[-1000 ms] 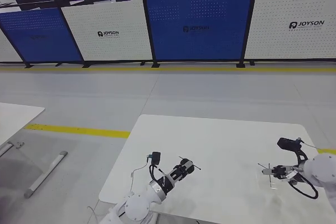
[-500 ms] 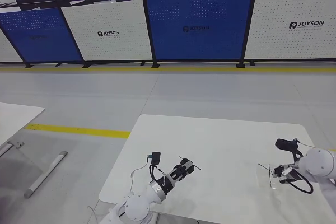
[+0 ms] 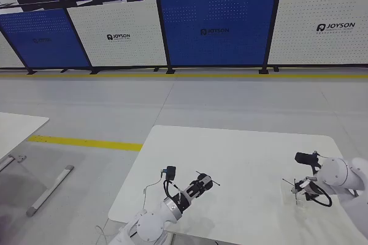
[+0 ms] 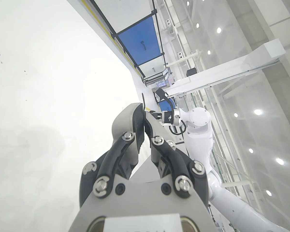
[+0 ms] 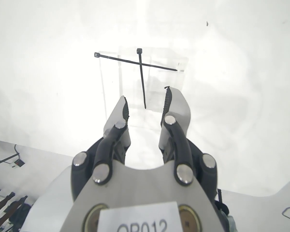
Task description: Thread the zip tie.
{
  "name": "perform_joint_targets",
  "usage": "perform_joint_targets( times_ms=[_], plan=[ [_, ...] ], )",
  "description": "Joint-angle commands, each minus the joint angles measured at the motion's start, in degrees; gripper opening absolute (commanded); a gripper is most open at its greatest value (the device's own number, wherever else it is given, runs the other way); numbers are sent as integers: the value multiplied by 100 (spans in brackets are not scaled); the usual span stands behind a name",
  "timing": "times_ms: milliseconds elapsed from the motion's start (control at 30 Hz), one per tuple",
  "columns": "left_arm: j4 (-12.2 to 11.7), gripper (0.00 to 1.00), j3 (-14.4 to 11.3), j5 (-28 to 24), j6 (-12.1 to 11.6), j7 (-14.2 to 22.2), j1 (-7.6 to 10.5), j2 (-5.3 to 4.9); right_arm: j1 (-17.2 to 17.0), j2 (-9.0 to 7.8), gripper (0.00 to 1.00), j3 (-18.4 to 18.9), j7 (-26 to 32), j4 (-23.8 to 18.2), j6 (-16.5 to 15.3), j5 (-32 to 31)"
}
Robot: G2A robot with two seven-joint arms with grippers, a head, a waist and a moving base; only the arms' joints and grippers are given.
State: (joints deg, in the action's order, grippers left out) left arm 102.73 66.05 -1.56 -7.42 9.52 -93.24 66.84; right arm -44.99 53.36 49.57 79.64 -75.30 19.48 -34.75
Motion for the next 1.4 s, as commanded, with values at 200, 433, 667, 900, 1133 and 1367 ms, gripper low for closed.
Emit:
perform_joint_targets(
  times_ms=[200,433,667,900,1133,1367],
  plan=[
    [0,0,0,0,0,0,0,0,337,227,16,-378,0,532,0,-25],
    [0,0,0,0,0,0,0,0,537,388,18,-547,0,907,0,-18],
    [0,0,0,0,0,0,0,0,678,514,20,-685,0,1159,0,-32],
    [0,0,0,0,0,0,0,0,841,633,22,-870,0,1459,0,3],
    [0,0,0,0,0,0,0,0,988,717,0,-1020,0,1659,0,51],
    [0,0,0,0,0,0,0,0,1016,731,0,-1070,0,1655,0,24]
  ],
)
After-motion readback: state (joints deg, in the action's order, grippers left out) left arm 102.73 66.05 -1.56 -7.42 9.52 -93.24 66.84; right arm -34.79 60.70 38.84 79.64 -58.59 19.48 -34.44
